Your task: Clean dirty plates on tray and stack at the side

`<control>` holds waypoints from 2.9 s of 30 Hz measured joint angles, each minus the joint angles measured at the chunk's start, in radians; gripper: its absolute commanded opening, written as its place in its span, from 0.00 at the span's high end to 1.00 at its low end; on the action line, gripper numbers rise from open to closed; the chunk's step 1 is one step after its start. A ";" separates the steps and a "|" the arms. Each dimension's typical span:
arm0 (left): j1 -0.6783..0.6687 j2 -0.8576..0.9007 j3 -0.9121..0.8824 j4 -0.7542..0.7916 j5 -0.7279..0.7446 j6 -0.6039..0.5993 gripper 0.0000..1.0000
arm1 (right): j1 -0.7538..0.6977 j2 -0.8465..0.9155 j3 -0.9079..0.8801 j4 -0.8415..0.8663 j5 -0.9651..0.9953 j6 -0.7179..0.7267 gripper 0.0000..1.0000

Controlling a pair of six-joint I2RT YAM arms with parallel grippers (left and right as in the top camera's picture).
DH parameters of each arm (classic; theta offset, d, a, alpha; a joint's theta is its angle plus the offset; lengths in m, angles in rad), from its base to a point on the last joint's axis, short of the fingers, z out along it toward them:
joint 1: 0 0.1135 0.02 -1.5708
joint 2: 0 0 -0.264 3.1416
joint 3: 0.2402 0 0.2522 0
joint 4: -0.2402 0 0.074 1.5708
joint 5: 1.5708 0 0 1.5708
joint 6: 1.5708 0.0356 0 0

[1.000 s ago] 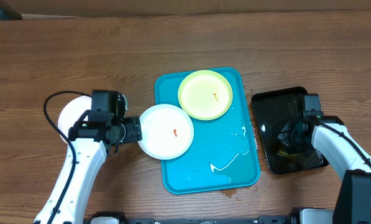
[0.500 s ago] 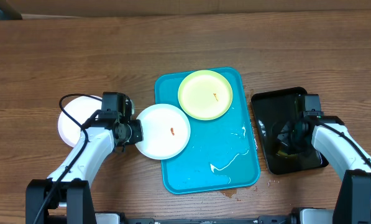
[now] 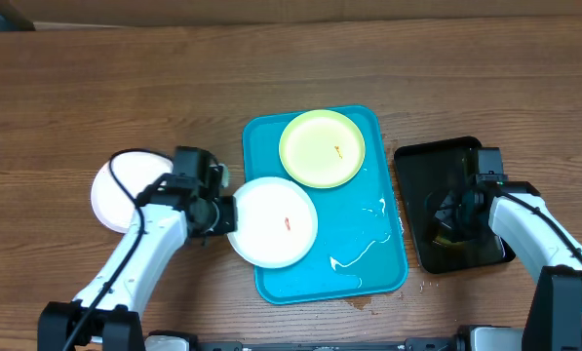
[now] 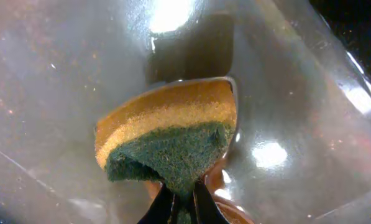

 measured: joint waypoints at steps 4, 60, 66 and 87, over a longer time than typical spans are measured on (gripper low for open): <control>-0.124 0.000 0.000 0.012 -0.066 -0.002 0.96 | 0.000 0.000 0.000 0.000 -0.003 0.000 0.96; -0.191 0.103 0.013 0.058 -0.038 -0.158 0.96 | 0.836 0.214 0.143 0.458 -0.248 0.484 0.96; -0.191 0.106 0.011 0.063 -0.042 -0.158 0.96 | 0.829 0.267 0.176 0.438 -0.246 0.512 0.96; -0.195 0.106 -0.039 0.213 -0.030 -0.158 0.96 | 0.721 0.275 0.214 0.288 -0.324 0.595 0.96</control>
